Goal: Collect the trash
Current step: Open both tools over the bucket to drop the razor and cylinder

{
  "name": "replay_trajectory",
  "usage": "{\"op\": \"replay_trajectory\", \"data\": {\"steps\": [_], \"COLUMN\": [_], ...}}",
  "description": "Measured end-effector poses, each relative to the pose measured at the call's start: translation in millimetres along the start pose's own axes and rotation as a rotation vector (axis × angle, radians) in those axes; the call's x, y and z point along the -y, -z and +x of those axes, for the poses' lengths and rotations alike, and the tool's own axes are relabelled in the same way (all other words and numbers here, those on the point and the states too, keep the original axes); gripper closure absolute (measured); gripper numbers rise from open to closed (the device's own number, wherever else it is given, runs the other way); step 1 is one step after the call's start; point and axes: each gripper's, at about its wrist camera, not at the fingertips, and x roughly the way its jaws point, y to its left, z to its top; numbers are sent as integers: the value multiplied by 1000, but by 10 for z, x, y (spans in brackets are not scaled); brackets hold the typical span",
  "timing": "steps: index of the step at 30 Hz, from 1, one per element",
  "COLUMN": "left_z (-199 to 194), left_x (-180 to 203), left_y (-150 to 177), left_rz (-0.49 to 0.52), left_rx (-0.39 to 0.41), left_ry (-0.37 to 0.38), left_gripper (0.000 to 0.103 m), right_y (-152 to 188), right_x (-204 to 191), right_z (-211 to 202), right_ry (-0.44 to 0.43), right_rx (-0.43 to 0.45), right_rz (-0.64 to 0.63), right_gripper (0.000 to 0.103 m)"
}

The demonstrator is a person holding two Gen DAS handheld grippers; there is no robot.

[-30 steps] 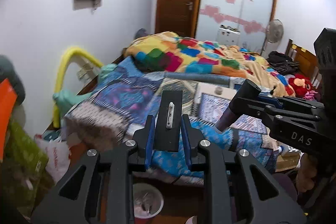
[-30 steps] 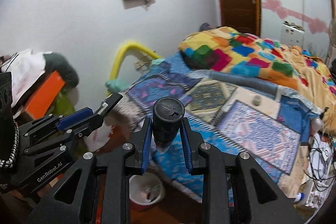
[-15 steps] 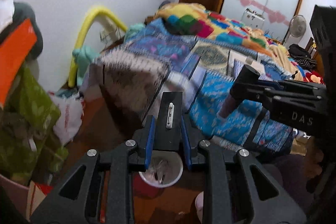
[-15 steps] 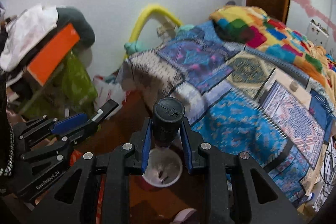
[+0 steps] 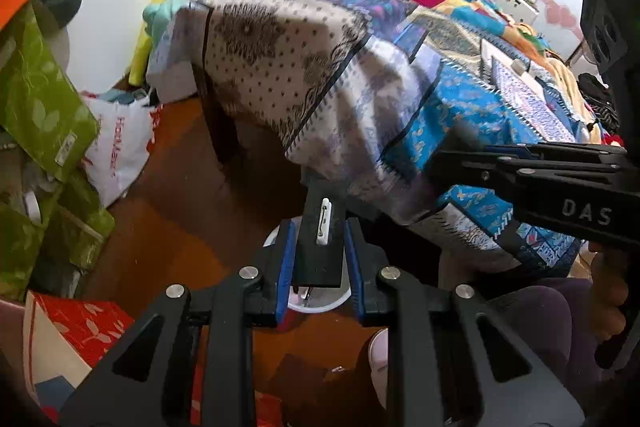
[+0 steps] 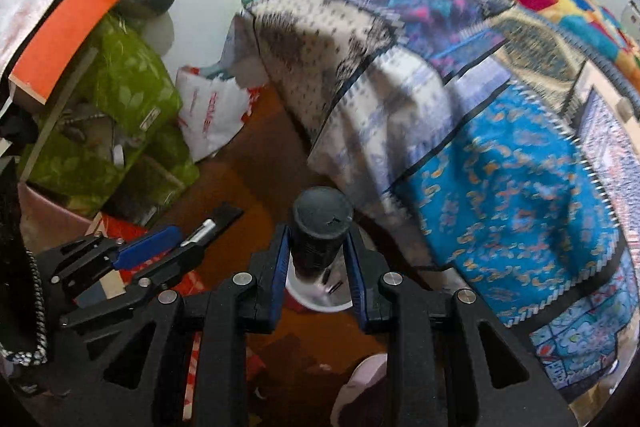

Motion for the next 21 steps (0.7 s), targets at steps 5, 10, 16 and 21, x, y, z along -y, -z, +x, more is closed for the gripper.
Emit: {"op": "replay_trajectory", "data": {"steps": [5, 10, 16, 21], "left_z": [160, 287, 437, 360], "left_x": [-41, 7, 108, 223], "left_y": [-33, -92, -171, -221], "left_rz": [-14, -18, -18, 6], "left_rx": [-33, -54, -70, -56], "left_ry": [1, 22, -15, -19], "left_gripper": [79, 79, 69, 69], "right_y": [-60, -60, -34, 36], "right_x": [60, 125, 255, 377], "right_z": [172, 102, -72, -247], "right_ry": [-66, -32, 3, 37], "right_rx": [-75, -55, -16, 22], "right_rz": [39, 36, 27, 22], "right_gripper": [65, 65, 65, 65]}}
